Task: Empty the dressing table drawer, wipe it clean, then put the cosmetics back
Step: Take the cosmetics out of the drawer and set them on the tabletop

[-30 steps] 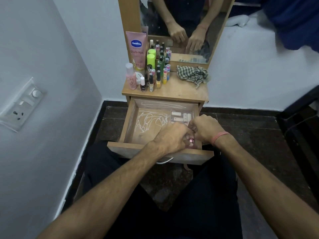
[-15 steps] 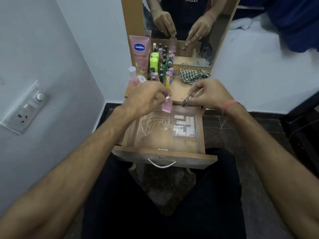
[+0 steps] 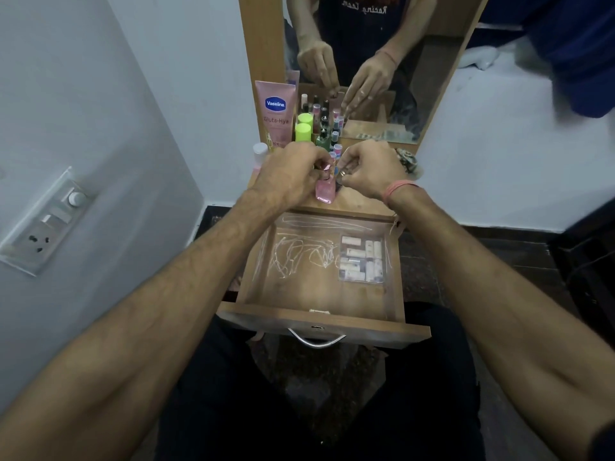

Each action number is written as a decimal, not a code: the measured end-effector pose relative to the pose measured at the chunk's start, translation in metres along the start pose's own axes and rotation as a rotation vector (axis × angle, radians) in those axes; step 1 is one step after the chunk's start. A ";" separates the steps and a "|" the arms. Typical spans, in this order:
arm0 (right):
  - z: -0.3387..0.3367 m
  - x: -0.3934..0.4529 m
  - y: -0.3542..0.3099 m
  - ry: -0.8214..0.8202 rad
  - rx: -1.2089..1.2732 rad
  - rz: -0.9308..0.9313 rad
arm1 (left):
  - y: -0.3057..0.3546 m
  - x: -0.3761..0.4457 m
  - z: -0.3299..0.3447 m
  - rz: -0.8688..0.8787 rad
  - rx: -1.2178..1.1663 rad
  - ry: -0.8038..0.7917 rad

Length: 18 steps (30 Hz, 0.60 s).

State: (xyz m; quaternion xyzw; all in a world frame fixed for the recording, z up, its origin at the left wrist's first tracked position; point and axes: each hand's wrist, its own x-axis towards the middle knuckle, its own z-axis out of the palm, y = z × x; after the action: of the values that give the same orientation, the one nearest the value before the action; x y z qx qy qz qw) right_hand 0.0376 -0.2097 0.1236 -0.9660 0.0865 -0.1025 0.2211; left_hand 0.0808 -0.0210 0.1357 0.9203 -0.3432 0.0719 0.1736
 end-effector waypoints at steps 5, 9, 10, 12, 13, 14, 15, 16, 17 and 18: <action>0.007 0.005 -0.005 -0.016 -0.019 -0.028 | 0.001 0.003 0.003 -0.028 -0.047 0.028; 0.009 0.004 -0.005 0.001 0.022 -0.030 | 0.000 0.003 0.003 -0.033 -0.069 0.037; 0.010 0.003 -0.004 0.010 0.029 -0.032 | 0.000 0.003 0.003 -0.032 -0.069 0.040; 0.012 0.002 -0.004 0.022 0.039 -0.038 | 0.001 0.001 0.002 -0.029 -0.068 0.044; 0.014 0.002 -0.003 0.026 0.042 -0.038 | 0.001 0.000 0.002 -0.029 -0.070 0.048; 0.015 0.001 -0.002 0.028 0.045 -0.036 | 0.002 -0.001 0.002 -0.031 -0.077 0.055; 0.016 0.001 -0.001 0.033 0.052 -0.033 | 0.002 -0.003 0.002 -0.036 -0.090 0.063; 0.017 0.000 0.000 0.042 0.059 -0.030 | 0.002 -0.005 0.003 -0.041 -0.106 0.078; 0.018 0.000 0.001 0.052 0.067 -0.028 | 0.002 -0.007 0.004 -0.046 -0.117 0.100; 0.019 -0.001 0.002 0.059 0.072 -0.027 | 0.002 -0.010 0.005 -0.053 -0.124 0.127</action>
State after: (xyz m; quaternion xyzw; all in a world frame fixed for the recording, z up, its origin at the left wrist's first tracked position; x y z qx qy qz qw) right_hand 0.0413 -0.2034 0.1061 -0.9551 0.0763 -0.1367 0.2516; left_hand 0.0716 -0.0182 0.1291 0.9101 -0.3108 0.1043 0.2535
